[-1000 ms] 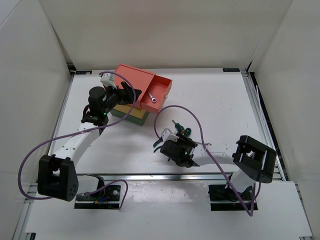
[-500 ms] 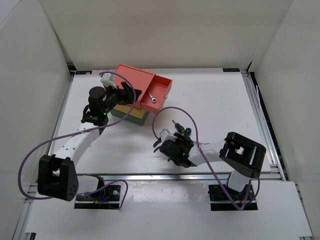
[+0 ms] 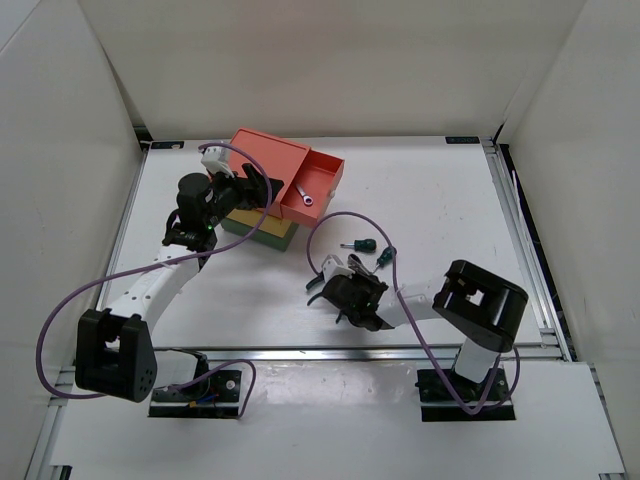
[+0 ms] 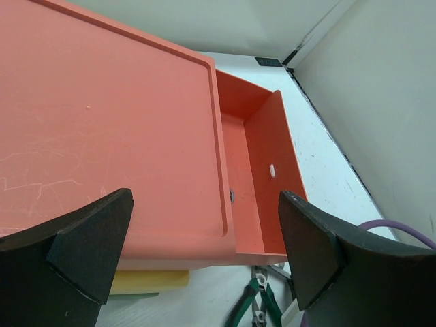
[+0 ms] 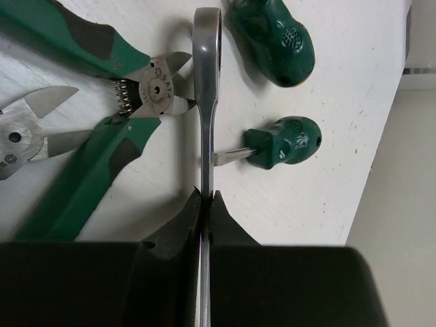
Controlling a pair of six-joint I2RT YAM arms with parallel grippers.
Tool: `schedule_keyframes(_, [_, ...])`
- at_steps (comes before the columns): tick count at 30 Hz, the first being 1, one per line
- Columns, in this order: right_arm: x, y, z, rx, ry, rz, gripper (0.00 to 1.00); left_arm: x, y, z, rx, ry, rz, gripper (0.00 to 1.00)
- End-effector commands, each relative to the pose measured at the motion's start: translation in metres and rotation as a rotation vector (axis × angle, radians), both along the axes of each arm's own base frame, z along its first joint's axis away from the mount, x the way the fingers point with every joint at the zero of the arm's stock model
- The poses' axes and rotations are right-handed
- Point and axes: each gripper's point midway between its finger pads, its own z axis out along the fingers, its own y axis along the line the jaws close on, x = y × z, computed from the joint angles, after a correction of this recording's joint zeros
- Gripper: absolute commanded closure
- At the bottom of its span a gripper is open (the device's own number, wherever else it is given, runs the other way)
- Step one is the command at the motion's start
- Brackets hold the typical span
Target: Sort the tools into containers
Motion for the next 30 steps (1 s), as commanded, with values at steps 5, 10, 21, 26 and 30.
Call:
schedule_keyframes(5, [-0.01,0.007,0.029,0.183,0.015,-0.025,1.0,-0.01,0.001,-0.036,0.024,0.142,-0.009,0.01])
schedule_keyframes(10, [-0.01,0.005,0.088,0.36,-0.059,-0.064,1.0,-0.009,0.001,-0.038,0.022,0.147,-0.008,0.01])
schedule_keyframes(21, [-0.001,0.0,0.186,0.672,-0.268,-0.103,1.0,-0.011,0.0,-0.035,0.015,0.146,-0.011,0.01])
schedule_keyframes(26, [0.008,0.01,0.239,0.912,-0.388,-0.095,1.0,-0.011,0.0,-0.036,0.009,0.148,-0.013,0.01])
schedule_keyframes(30, [0.03,0.034,0.286,1.061,-0.407,-0.045,1.0,-0.011,-0.002,-0.039,0.005,0.159,-0.017,0.01])
